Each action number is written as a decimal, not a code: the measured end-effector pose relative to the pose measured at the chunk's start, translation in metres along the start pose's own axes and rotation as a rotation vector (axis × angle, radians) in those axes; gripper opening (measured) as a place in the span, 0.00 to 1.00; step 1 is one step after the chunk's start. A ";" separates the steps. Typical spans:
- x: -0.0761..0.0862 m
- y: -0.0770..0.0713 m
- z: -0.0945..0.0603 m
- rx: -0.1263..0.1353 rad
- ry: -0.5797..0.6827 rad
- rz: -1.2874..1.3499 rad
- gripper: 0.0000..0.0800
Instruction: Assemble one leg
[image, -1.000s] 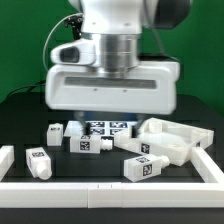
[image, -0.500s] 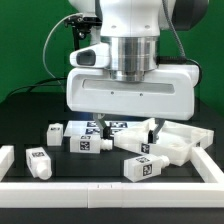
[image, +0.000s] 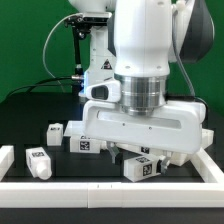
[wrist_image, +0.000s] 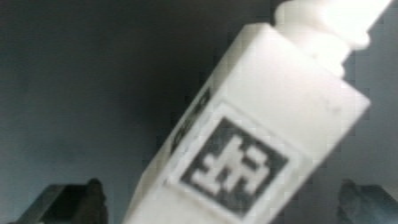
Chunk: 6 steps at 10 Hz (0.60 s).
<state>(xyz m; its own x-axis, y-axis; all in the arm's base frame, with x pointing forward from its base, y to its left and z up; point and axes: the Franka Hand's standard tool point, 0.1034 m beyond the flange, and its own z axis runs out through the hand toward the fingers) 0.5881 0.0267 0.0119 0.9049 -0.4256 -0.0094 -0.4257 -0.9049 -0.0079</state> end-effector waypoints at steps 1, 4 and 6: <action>0.000 0.000 0.000 0.000 0.000 -0.002 0.81; 0.000 0.000 0.000 0.000 0.000 -0.003 0.49; 0.008 0.015 -0.012 -0.001 0.013 -0.127 0.36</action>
Offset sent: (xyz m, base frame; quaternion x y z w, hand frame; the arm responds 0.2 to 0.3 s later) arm 0.0000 0.0000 0.0000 0.0000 0.0000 0.0000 1.0000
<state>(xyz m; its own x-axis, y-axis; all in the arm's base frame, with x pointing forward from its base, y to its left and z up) 0.5895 0.0095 0.0234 0.9516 -0.3072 0.0045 -0.3072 -0.9516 -0.0070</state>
